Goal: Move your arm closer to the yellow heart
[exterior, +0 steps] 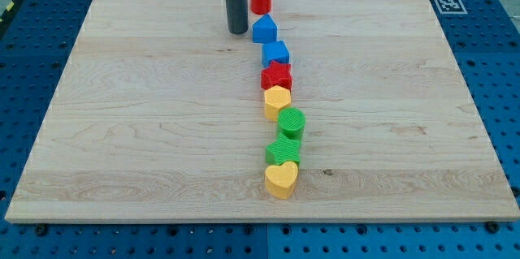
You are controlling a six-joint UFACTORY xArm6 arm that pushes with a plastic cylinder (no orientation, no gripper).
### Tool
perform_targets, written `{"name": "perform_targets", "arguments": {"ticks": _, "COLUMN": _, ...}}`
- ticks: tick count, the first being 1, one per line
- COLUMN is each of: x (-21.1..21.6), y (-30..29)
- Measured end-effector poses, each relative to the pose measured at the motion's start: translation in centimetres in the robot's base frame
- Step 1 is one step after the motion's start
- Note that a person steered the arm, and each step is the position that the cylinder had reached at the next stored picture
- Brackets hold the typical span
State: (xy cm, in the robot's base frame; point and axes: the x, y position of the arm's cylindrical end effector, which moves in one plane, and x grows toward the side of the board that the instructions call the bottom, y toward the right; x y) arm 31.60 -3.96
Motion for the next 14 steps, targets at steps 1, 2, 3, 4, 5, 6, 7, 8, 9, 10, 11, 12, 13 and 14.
{"name": "perform_targets", "arguments": {"ticks": 1, "x": 0.5, "y": 0.7}}
{"name": "perform_targets", "arguments": {"ticks": 2, "x": 0.5, "y": 2.2}}
{"name": "perform_targets", "arguments": {"ticks": 3, "x": 0.5, "y": 2.7}}
{"name": "perform_targets", "arguments": {"ticks": 4, "x": 0.8, "y": -1.6}}
{"name": "perform_targets", "arguments": {"ticks": 5, "x": 1.2, "y": -7.4}}
{"name": "perform_targets", "arguments": {"ticks": 6, "x": 1.2, "y": -8.6}}
{"name": "perform_targets", "arguments": {"ticks": 7, "x": 1.4, "y": -8.6}}
{"name": "perform_targets", "arguments": {"ticks": 8, "x": 4.3, "y": -8.6}}
{"name": "perform_targets", "arguments": {"ticks": 9, "x": 8.2, "y": -8.7}}
{"name": "perform_targets", "arguments": {"ticks": 10, "x": 13.5, "y": -8.7}}
{"name": "perform_targets", "arguments": {"ticks": 11, "x": 19.3, "y": -8.7}}
{"name": "perform_targets", "arguments": {"ticks": 12, "x": 25.9, "y": -8.3}}
{"name": "perform_targets", "arguments": {"ticks": 13, "x": 30.2, "y": -6.3}}
{"name": "perform_targets", "arguments": {"ticks": 14, "x": 30.3, "y": -6.0}}
